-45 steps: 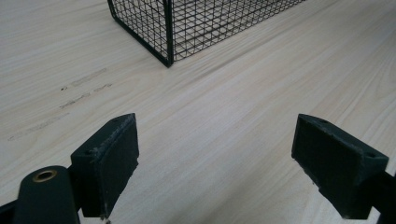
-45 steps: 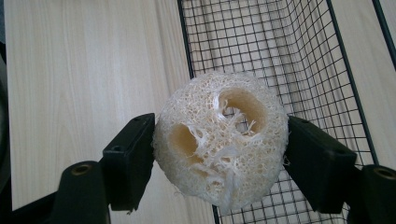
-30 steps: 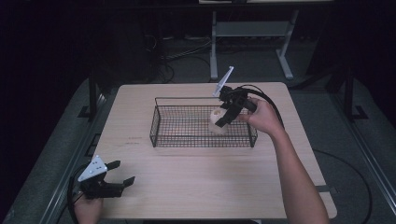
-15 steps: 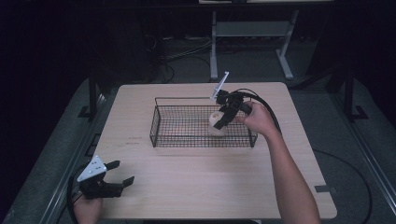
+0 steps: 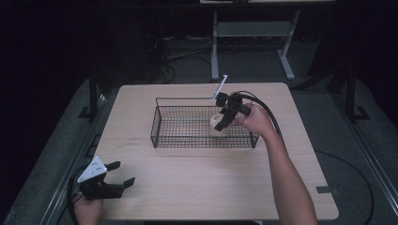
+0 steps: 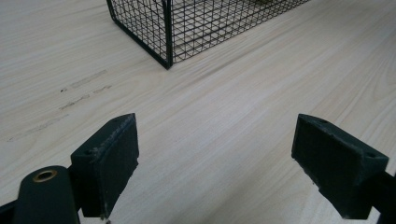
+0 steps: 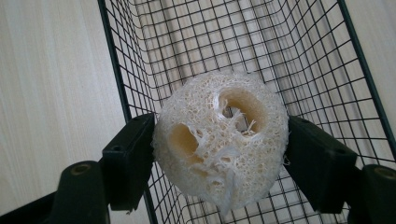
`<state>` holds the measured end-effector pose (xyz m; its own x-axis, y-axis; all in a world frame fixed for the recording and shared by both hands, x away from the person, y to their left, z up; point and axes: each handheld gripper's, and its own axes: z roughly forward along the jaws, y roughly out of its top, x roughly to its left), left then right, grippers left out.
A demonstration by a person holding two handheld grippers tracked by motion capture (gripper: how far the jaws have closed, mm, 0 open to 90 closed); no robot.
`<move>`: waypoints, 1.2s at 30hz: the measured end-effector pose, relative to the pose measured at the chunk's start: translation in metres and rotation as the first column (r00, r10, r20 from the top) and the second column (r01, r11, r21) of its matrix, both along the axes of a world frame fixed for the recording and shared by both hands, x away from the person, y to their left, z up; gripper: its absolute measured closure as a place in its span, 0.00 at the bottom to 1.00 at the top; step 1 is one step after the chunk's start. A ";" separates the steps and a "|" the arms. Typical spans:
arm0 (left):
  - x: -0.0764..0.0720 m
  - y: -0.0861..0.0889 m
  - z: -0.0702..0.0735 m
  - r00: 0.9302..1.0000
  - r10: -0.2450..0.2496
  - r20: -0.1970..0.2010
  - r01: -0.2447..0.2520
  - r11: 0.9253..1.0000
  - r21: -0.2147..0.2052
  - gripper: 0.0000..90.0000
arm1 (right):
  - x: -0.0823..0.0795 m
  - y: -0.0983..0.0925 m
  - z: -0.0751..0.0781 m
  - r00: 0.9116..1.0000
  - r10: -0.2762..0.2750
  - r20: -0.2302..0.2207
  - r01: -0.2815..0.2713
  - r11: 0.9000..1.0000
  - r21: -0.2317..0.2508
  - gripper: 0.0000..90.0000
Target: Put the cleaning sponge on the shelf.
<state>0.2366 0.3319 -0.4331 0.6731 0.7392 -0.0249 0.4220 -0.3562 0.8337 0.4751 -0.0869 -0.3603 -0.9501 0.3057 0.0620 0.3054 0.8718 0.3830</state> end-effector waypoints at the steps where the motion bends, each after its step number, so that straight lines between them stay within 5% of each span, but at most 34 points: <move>1: 0.000 0.000 0.000 1.000 -0.001 -0.001 0.001 1.000 -0.001 0.15 | 0.001 0.001 -0.002 1.000 -0.003 -0.007 0.003 1.000 -0.009 0.31; 15: -0.001 0.000 0.000 1.000 0.000 -0.003 0.000 1.000 -0.005 0.15 | 0.006 0.005 -0.017 0.999 -0.011 -0.040 0.011 1.000 0.007 0.31; 21: 0.000 0.000 0.000 1.000 0.002 0.000 -0.002 1.000 -0.006 0.15 | 0.006 0.002 -0.025 0.999 -0.017 -0.041 0.016 1.000 -0.023 0.31; 36: -0.001 0.000 0.000 1.000 0.000 0.001 0.000 1.000 -0.008 0.15 | 0.006 0.001 -0.025 0.999 -0.032 -0.044 0.031 0.999 -0.032 0.25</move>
